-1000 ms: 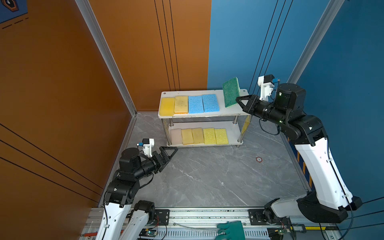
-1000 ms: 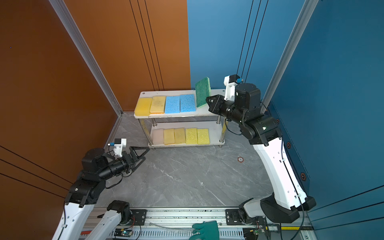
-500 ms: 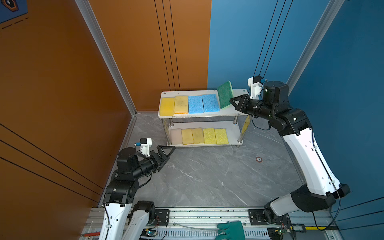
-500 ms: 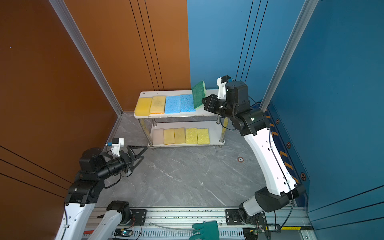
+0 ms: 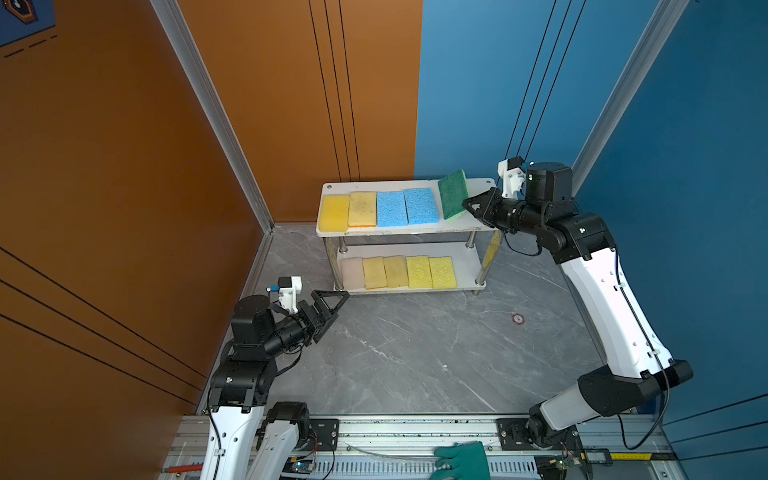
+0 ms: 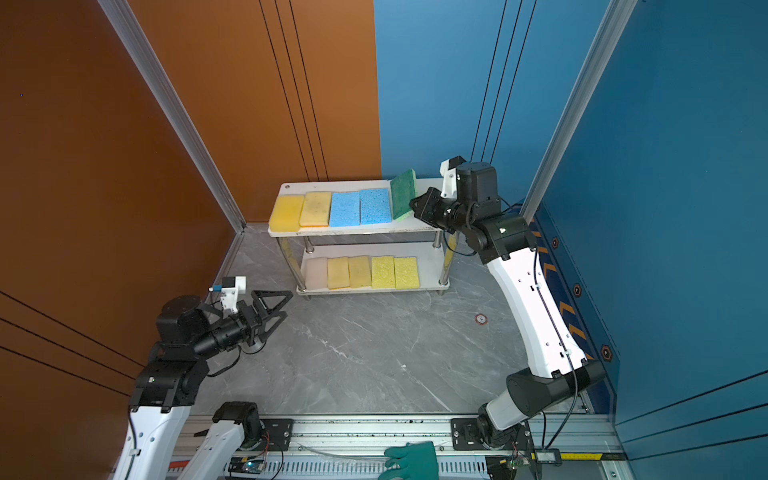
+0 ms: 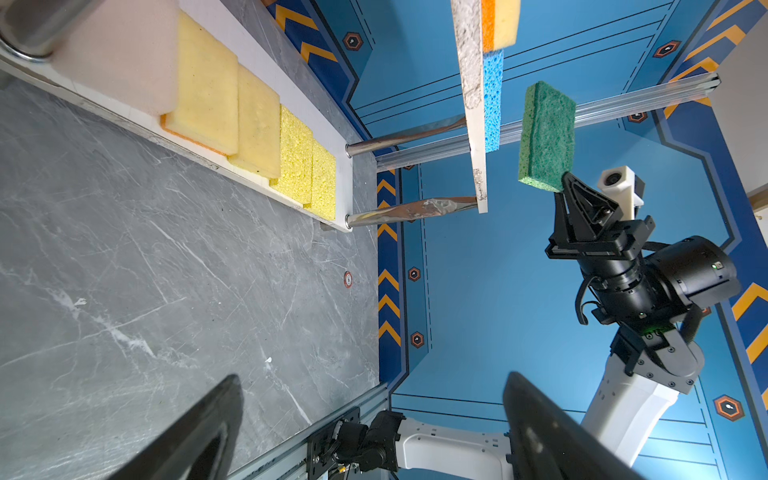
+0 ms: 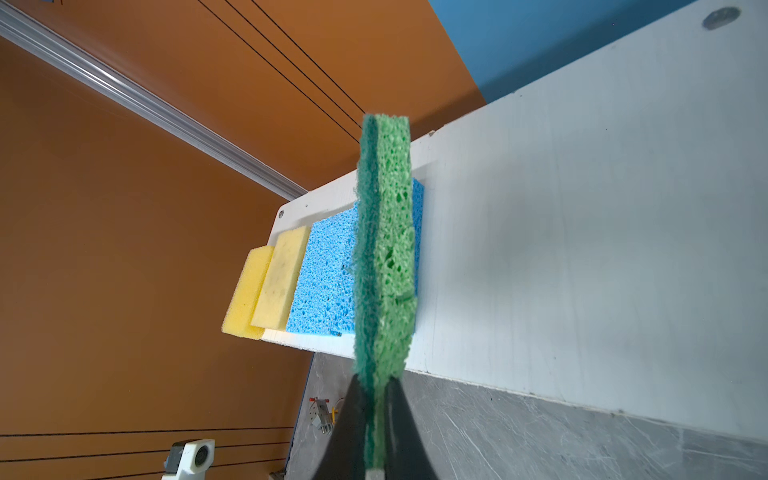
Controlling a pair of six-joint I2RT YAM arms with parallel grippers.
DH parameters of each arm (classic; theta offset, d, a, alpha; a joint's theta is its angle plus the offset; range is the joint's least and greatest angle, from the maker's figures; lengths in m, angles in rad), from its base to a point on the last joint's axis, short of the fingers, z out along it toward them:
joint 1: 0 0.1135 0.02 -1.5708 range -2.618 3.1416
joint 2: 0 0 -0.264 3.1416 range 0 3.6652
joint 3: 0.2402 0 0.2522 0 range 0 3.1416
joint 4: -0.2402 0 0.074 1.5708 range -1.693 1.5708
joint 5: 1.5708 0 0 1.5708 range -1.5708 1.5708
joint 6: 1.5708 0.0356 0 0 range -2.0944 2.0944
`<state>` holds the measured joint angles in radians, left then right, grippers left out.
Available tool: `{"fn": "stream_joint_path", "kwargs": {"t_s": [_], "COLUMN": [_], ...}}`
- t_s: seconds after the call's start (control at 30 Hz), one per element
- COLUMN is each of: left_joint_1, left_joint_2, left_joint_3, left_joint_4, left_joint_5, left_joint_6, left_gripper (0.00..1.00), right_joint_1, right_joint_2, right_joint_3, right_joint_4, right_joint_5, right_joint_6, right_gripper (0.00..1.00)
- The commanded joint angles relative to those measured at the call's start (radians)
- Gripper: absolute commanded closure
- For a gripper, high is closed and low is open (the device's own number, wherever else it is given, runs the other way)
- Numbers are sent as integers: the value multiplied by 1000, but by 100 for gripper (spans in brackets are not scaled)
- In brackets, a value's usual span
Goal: Place and organize the cleaning sponges onto the shelf
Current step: 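Lower the green pad onto the top shelf beside the blue sponges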
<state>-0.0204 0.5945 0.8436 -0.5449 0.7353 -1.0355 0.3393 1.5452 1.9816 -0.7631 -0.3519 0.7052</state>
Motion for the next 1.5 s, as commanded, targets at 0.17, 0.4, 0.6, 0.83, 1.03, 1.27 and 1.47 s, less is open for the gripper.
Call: {"fn": "stream_joint_path", "kwargs": {"t_s": [0.17, 0.4, 0.6, 0.83, 1.03, 1.27, 1.47], "left_joint_1": [15, 21, 26, 36, 40, 45, 47], "left_joint_2": [-7, -2, 1, 0, 0, 0, -2], "left_joint_3": [-15, -19, -24, -32, -38, -40, -43], "left_joint_4": [-13, -12, -13, -12, -12, -11, -12], "left_joint_5": [23, 20, 21, 18, 20, 20, 23], "left_joint_6": [22, 21, 18, 9, 6, 5, 2], "left_gripper": [2, 2, 2, 2, 2, 2, 2], "right_joint_1": [-53, -79, -105, -122, -125, -133, -136], "right_joint_2": [1, 4, 5, 25, 42, 46, 36], "right_joint_3": [-86, -131, -176, -219, -214, -216, -217], "right_joint_4": [105, 172, 232, 285, 291, 291, 289], "right_joint_5": [-89, -148, -190, -250, -272, -283, -300], "right_joint_6": [83, 127, 171, 223, 231, 236, 253], "right_gripper": [91, 91, 91, 91, 91, 90, 89]}}
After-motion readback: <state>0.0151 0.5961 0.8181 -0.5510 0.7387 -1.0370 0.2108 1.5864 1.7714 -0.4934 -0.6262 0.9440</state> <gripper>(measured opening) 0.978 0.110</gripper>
